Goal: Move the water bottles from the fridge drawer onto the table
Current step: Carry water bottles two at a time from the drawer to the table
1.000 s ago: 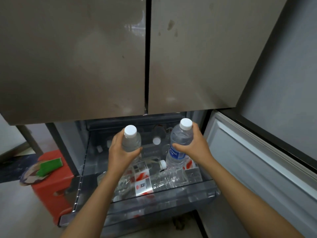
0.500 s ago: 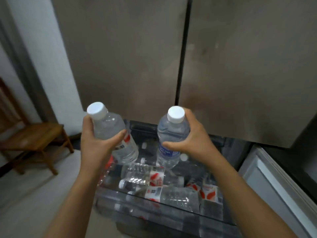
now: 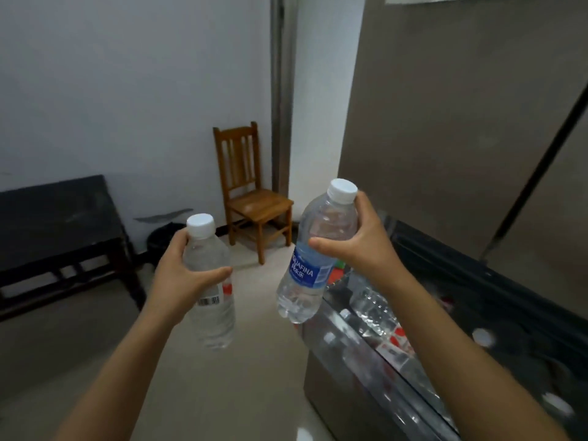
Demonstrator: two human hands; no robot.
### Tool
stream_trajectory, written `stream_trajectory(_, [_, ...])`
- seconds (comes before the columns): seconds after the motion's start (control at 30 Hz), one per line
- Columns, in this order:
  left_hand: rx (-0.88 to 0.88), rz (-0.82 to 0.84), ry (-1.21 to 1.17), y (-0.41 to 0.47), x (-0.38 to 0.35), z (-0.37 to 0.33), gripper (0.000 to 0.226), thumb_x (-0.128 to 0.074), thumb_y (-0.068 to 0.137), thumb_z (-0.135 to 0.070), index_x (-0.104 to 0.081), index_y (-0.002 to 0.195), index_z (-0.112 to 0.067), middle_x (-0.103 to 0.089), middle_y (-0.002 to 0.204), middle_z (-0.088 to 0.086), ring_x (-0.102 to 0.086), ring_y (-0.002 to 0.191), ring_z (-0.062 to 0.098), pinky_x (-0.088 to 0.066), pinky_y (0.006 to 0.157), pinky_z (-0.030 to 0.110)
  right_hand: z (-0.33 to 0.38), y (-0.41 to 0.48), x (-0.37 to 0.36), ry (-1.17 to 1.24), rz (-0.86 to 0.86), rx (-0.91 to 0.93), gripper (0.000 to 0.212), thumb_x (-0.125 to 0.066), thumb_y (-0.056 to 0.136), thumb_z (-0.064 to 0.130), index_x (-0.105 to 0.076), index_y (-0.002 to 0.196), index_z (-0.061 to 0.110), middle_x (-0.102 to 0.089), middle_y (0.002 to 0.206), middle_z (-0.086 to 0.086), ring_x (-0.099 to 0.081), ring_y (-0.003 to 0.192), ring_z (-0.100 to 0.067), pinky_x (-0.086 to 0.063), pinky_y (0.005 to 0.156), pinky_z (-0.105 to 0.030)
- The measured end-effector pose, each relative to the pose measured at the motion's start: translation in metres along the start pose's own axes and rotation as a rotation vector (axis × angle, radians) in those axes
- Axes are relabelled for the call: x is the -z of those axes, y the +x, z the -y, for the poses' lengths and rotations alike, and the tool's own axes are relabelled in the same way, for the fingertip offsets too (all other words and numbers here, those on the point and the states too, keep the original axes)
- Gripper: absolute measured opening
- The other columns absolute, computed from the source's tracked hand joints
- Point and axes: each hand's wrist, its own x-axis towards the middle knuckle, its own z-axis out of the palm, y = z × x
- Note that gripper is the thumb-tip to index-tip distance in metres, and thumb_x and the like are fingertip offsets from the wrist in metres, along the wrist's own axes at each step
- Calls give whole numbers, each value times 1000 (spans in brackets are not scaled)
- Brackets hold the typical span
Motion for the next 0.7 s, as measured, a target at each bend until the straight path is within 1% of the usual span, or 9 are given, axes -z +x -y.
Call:
stream_trajectory(0.03, [16, -16, 8, -2, 8, 8, 61, -77, 66, -4, -47, 114, -25, -57, 97, -10, -56, 90, 11, -45, 81, 36, -1, 2, -9, 3, 33, -4, 57, -76, 68, 6, -42, 103, 37, -56, 104, 13, -58, 98, -5, -53, 75, -14])
stream_trajectory(0.07, [30, -25, 11, -4, 16, 15, 60, -78, 66, -3, -47, 114, -24, -59, 99, -6, -58, 91, 12, -47, 81, 36, -2, 4, -18, 0, 64, -13, 58, -77, 69, 7, -41, 104, 37, -56, 104, 13, -57, 98, -3, -52, 73, -12])
stream_trajectory(0.13, [67, -42, 21, -7, 33, 31, 61, -78, 65, -3, -48, 116, -21, -60, 107, 3, -59, 96, 20, -48, 83, 38, -9, 11, -38, -14, 141, -48, 60, -77, 69, 11, -40, 108, 37, -56, 105, 13, -57, 100, -5, -51, 74, -14])
stream_trajectory(0.27, [121, -92, 41, -12, 67, 61, 61, -78, 65, -3, -46, 112, -26, -56, 110, 3, -56, 103, 22, -47, 83, 37, -36, 20, -88, -242, 365, -135, 66, -79, 64, 27, -37, 113, 42, -56, 111, 10, -55, 106, -13, -51, 90, -37])
stream_trajectory(0.33, [161, -111, 54, -20, 77, 75, 61, -78, 65, -3, -46, 112, -26, -55, 110, 3, -55, 103, 22, -47, 84, 37, -53, 17, -107, -345, 423, -163, 69, -79, 59, 37, -37, 113, 43, -57, 115, 6, -56, 107, -15, -51, 92, -42])
stream_trajectory(0.4, [202, -147, 80, -29, 92, 91, 61, -79, 65, -3, -46, 112, -25, -55, 110, 2, -55, 103, 21, -45, 84, 35, -67, 15, -127, -428, 477, -163, 69, -77, 55, 43, -39, 112, 40, -58, 114, 6, -56, 106, -16, -49, 93, -44])
stream_trajectory(0.47, [241, -181, 100, -38, 106, 105, 62, -79, 64, -2, -47, 112, -24, -56, 108, 2, -55, 102, 21, -46, 85, 36, -77, 11, -141, -492, 512, -148, 71, -75, 53, 46, -41, 114, 36, -58, 114, 4, -55, 107, -18, -46, 95, -45])
stream_trajectory(0.57, [303, -230, 110, -49, 127, 121, 60, -79, 64, -3, -47, 111, -24, -56, 100, -5, -56, 100, 21, -48, 87, 40, -84, 13, -158, -524, 563, -122, 74, -75, 56, 45, -40, 121, 34, -57, 116, 2, -53, 109, -20, -42, 97, -47])
stream_trajectory(0.7, [333, -320, 142, -62, 145, 131, 66, -79, 65, -4, -46, 121, -20, -55, 107, -1, -53, 101, 19, -46, 87, 38, -84, 19, -174, -480, 589, -89, 72, -77, 57, 41, -42, 119, 33, -59, 113, 4, -55, 107, -19, -43, 98, -47])
